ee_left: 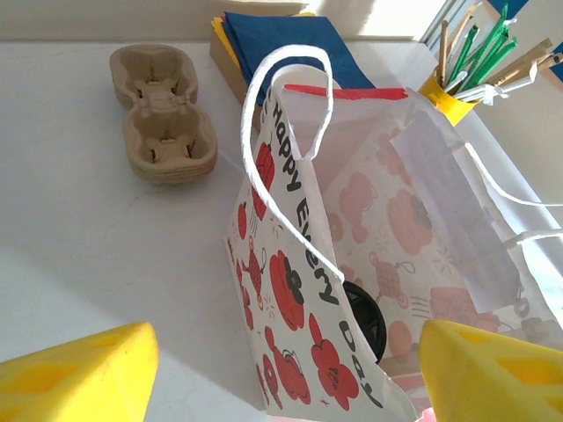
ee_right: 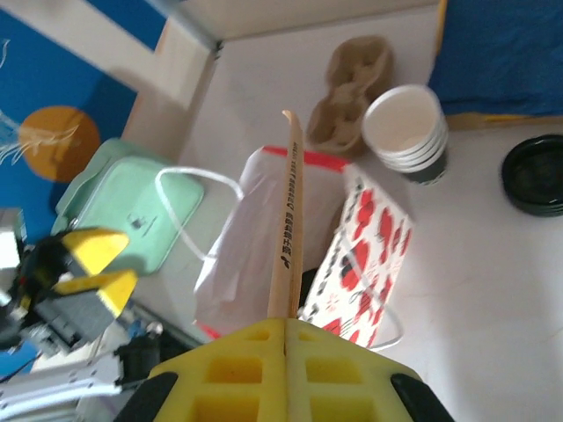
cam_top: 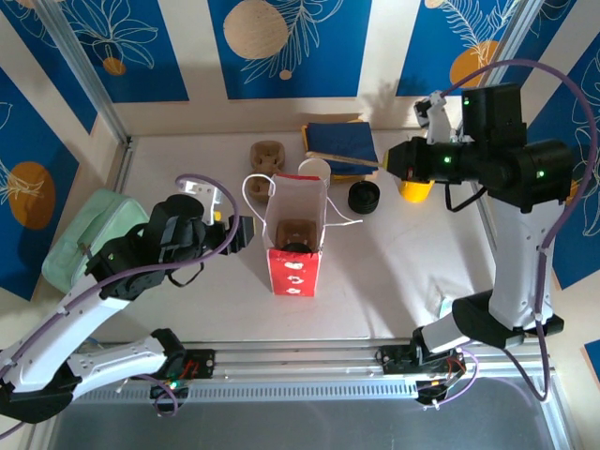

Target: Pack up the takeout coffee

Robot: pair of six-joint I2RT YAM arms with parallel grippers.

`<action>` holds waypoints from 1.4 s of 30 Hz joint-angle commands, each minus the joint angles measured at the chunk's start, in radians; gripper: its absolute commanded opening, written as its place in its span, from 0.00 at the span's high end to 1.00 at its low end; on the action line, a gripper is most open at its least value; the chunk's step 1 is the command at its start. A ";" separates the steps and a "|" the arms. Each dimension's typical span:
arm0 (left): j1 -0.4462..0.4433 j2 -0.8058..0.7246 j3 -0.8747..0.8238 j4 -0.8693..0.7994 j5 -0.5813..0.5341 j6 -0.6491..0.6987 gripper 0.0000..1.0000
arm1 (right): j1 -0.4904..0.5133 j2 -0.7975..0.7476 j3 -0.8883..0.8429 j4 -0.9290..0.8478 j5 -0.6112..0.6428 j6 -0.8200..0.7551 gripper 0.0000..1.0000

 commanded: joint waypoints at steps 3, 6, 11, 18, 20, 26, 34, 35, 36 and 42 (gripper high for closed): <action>0.010 -0.014 0.003 0.005 -0.025 -0.011 0.22 | 0.085 -0.019 -0.118 -0.030 0.003 0.028 0.94; 0.009 -0.014 -0.003 0.014 -0.025 -0.018 0.22 | 0.142 -0.003 -0.163 -0.043 0.030 0.036 0.95; 0.010 -0.006 -0.007 0.021 -0.016 -0.025 0.23 | 0.255 0.043 -0.179 -0.019 0.087 0.055 0.95; 0.010 -0.010 -0.010 0.012 -0.025 -0.043 0.23 | 0.370 0.137 -0.146 0.009 0.392 0.112 0.94; 0.010 -0.016 -0.015 0.016 -0.028 -0.049 0.23 | 0.399 0.168 -0.137 0.025 0.433 0.118 0.94; 0.010 -0.017 -0.012 0.009 -0.029 -0.051 0.23 | 0.455 0.266 -0.098 0.049 0.467 0.141 0.95; 0.010 -0.011 -0.010 0.003 -0.026 -0.053 0.23 | 0.510 0.382 -0.021 0.053 0.495 0.153 0.94; 0.010 -0.012 -0.010 0.003 -0.026 -0.052 0.23 | 0.516 0.395 -0.008 0.054 0.495 0.151 0.94; 0.010 -0.011 -0.010 0.003 -0.025 -0.051 0.23 | 0.520 0.408 -0.001 0.054 0.493 0.149 0.93; 0.010 -0.012 -0.007 0.001 -0.030 -0.048 0.23 | 0.525 0.470 0.096 0.007 0.484 0.120 0.69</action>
